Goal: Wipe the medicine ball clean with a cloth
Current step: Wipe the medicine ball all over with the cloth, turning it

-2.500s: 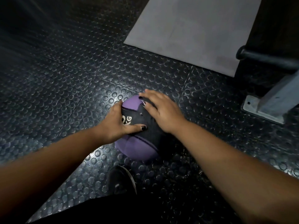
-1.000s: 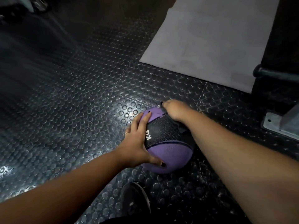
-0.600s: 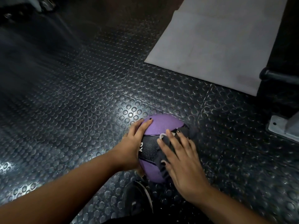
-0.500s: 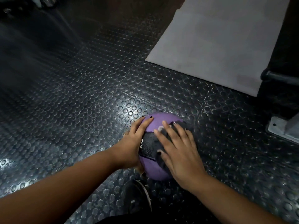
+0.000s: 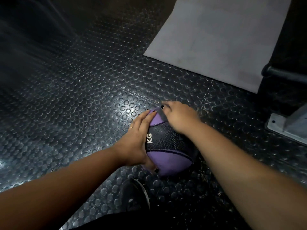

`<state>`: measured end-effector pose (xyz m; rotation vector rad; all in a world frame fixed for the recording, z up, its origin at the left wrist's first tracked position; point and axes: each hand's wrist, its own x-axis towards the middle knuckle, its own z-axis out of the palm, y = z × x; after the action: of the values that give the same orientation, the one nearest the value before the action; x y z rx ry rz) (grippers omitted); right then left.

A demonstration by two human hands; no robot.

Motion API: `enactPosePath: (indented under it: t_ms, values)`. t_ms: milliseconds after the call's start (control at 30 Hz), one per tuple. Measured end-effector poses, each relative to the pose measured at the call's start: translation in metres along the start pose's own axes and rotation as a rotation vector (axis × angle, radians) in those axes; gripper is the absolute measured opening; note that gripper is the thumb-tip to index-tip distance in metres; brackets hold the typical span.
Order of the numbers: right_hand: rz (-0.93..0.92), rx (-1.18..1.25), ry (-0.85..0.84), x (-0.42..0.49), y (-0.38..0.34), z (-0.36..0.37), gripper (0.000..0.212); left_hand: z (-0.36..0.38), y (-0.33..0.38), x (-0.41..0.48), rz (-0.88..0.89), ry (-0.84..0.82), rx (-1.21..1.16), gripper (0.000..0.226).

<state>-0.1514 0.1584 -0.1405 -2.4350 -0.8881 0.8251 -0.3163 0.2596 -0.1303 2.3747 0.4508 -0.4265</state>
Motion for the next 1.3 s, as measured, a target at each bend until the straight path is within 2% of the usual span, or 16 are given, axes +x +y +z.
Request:
enactPosePath:
  t_ms: [67,100,233,333,400,467,500,533,633,733,800,867,933,1000,1167,1300]
  values:
    - [-0.193,-0.113,0.226,-0.046,-0.004,0.018,0.044,-0.003,-0.005,0.003,-0.014,0.000,-0.036,0.172]
    - [-0.262,-0.168,0.284,-0.069,-0.006,0.029,0.045,-0.004,-0.009,0.003,-0.026,0.000,-0.053,0.172]
    - [-0.436,-0.273,0.331,-0.119,0.018,0.074,0.068,-0.009,-0.018,-0.001,-0.042,0.008,-0.123,0.168]
    - [-0.536,-0.169,0.335,-0.129,0.061,0.084,0.078,-0.010,-0.021,-0.004,-0.047,0.010,-0.168,0.165]
    - [-0.356,0.140,0.355,-0.134,0.082,0.085,0.071,-0.011,-0.018,-0.004,-0.048,0.017,-0.211,0.162]
    - [0.039,0.454,0.462,-0.132,0.095,0.074,0.055,-0.012,-0.016,-0.003,-0.067,0.030,-0.231,0.160]
    - [0.206,0.511,0.511,-0.127,0.099,0.067,0.046,-0.012,-0.016,-0.004,-0.090,0.038,-0.231,0.161]
    - [0.282,0.530,0.557,-0.120,0.102,0.058,0.040,-0.012,-0.015,-0.004,-0.119,0.048,-0.224,0.162]
    - [0.203,0.630,0.647,-0.101,0.093,0.025,0.038,-0.018,-0.007,-0.008,-0.183,0.069,-0.137,0.171]
    - [0.046,0.802,0.681,-0.092,0.062,0.005,0.038,-0.029,0.005,-0.001,-0.078,0.046,0.000,0.171]
    - [-0.132,0.723,0.621,-0.093,0.033,0.003,0.038,-0.031,0.008,0.007,-0.049,-0.021,0.067,0.168]
    - [-0.265,0.434,0.465,-0.094,0.008,0.014,0.042,-0.025,0.007,0.011,-0.020,-0.048,0.079,0.165]
    - [-0.295,0.114,0.334,-0.091,-0.009,0.031,0.046,-0.018,0.005,0.008,0.023,-0.024,0.042,0.154]
    - [-0.283,-0.056,0.321,-0.084,-0.015,0.044,0.047,-0.014,0.003,0.003,0.034,0.004,0.012,0.151]
    - [-0.292,-0.015,0.345,-0.072,-0.006,0.052,0.056,-0.012,-0.004,-0.004,-0.004,0.046,-0.051,0.156]
    - [-0.155,0.169,0.411,-0.064,0.010,0.053,0.052,-0.015,-0.010,-0.003,-0.031,0.037,-0.079,0.156]
